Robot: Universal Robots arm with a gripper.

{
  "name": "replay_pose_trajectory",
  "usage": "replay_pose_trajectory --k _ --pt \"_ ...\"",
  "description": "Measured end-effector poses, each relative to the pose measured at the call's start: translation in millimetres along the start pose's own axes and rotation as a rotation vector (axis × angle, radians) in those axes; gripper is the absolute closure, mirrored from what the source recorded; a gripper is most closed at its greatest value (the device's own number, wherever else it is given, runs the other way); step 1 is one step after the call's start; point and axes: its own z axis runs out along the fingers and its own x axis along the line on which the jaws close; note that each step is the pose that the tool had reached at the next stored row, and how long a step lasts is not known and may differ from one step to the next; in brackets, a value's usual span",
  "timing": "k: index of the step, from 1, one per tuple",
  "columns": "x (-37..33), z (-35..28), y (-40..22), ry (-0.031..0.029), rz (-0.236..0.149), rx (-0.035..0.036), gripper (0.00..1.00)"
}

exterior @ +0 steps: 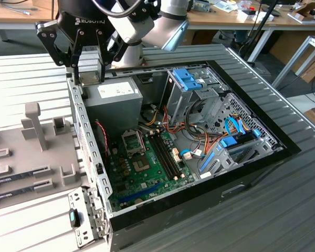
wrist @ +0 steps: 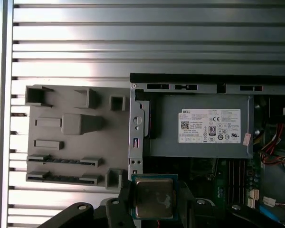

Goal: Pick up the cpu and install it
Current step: 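Pick up the cpu and move it towards the insertion slot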

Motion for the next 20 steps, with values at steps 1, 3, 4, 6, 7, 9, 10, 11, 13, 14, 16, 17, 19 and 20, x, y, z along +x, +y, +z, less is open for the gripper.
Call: replay_pose_trajectory --k 1,3,4,6,7,9,10,11,13,14,16,17,19,20 --pt "-0.9 0.0 -0.2 0.0000 0.000 0.0001 0.53" --pt "-2.5 0.1 -0.6 0.0001 0.000 0.0001 0.53" --pt "-3.1 0.2 -0.8 0.0000 0.000 0.0000 0.53" --pt "-4.7 0.3 -1.1 0.0000 0.000 0.0000 0.53" --pt "-5.9 0.4 -1.4 0.0000 0.000 0.0001 0.53" --pt "-7.9 0.5 -1.7 0.0001 0.000 0.0001 0.53" --pt "-8.7 0.5 -1.9 0.0001 0.000 0.0001 0.53" --pt "-9.6 0.6 -2.1 0.0000 0.000 0.0000 0.53" --pt "-12.7 0.9 -2.7 0.0000 0.000 0.0000 0.53" --pt "-14.0 0.9 -2.9 0.0001 0.000 0.0001 0.53" --pt "-17.9 1.2 -3.7 0.0001 0.000 0.0001 0.53" --pt "-19.1 1.2 -3.9 0.0001 0.000 0.0001 0.53" --pt "-21.1 1.4 -4.3 0.0001 0.000 0.0001 0.53" --pt "-22.4 1.5 -4.6 0.0000 0.000 0.0000 0.53"
